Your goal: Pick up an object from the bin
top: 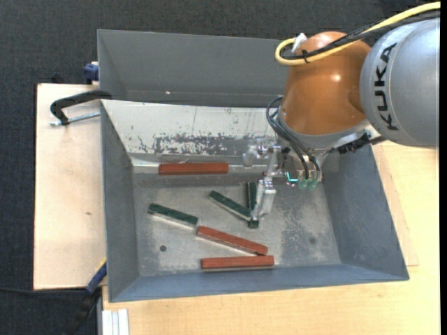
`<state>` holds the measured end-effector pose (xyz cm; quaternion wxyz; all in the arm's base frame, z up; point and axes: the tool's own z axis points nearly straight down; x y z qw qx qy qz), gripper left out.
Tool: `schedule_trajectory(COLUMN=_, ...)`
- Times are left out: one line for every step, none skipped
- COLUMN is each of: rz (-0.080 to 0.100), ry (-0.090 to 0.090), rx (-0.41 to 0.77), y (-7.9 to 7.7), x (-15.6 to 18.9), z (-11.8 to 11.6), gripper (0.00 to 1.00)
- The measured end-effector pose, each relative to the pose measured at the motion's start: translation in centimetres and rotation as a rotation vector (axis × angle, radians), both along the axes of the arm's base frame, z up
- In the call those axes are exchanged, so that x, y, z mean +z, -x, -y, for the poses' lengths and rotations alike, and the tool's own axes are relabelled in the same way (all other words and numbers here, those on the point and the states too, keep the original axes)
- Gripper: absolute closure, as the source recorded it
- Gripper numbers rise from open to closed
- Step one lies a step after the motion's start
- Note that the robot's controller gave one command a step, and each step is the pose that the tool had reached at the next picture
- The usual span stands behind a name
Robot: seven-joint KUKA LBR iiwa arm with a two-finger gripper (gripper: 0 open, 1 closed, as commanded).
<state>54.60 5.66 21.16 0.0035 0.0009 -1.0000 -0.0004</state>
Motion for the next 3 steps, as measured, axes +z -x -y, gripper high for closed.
schedule_trajectory(rz=0.009, ry=-0.001, rx=-0.002, y=-0.2, x=0.5, z=0.0, gripper=0.0)
schedule_trajectory(rz=0.004, ry=0.0, rx=-0.081, y=0.8, x=-9.4, z=-0.9, gripper=0.0)
schedule_trajectory(rz=0.009, ry=-0.001, rx=-0.071, y=1.0, x=-9.2, z=-1.2, gripper=0.0)
